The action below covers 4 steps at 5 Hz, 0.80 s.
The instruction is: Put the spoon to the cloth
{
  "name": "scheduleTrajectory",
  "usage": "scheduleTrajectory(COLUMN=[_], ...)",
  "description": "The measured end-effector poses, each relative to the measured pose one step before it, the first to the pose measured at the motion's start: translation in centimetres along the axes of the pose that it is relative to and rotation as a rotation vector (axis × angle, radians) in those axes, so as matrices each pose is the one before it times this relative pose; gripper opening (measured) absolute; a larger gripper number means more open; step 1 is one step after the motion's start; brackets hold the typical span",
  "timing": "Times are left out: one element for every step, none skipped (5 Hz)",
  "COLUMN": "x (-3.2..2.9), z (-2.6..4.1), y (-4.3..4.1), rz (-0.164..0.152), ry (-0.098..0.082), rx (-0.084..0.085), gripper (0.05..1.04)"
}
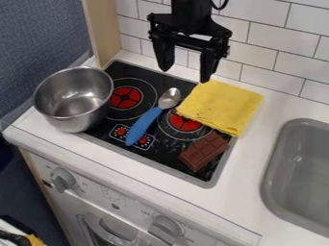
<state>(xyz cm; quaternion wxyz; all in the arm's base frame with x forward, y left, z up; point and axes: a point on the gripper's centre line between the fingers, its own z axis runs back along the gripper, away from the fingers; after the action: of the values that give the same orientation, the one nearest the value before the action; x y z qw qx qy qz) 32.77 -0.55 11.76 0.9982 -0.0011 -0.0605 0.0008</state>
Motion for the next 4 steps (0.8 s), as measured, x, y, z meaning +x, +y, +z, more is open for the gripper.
scheduleTrajectory(x=[-0.453,-2.393,-1.082,-0.782], z=[-1.054,-1.379,-0.316,-1.157], y=[0.008,0.051,1.818,2.702], rz=[0.0031,0.0261,0.0358,0.0529], ry=[0.0307,-0.0107,0.0059,0.0024], rx=[0.0006,-0.0004,0.0049,-0.0006], gripper=[1.0,1.0,1.0,1.0])
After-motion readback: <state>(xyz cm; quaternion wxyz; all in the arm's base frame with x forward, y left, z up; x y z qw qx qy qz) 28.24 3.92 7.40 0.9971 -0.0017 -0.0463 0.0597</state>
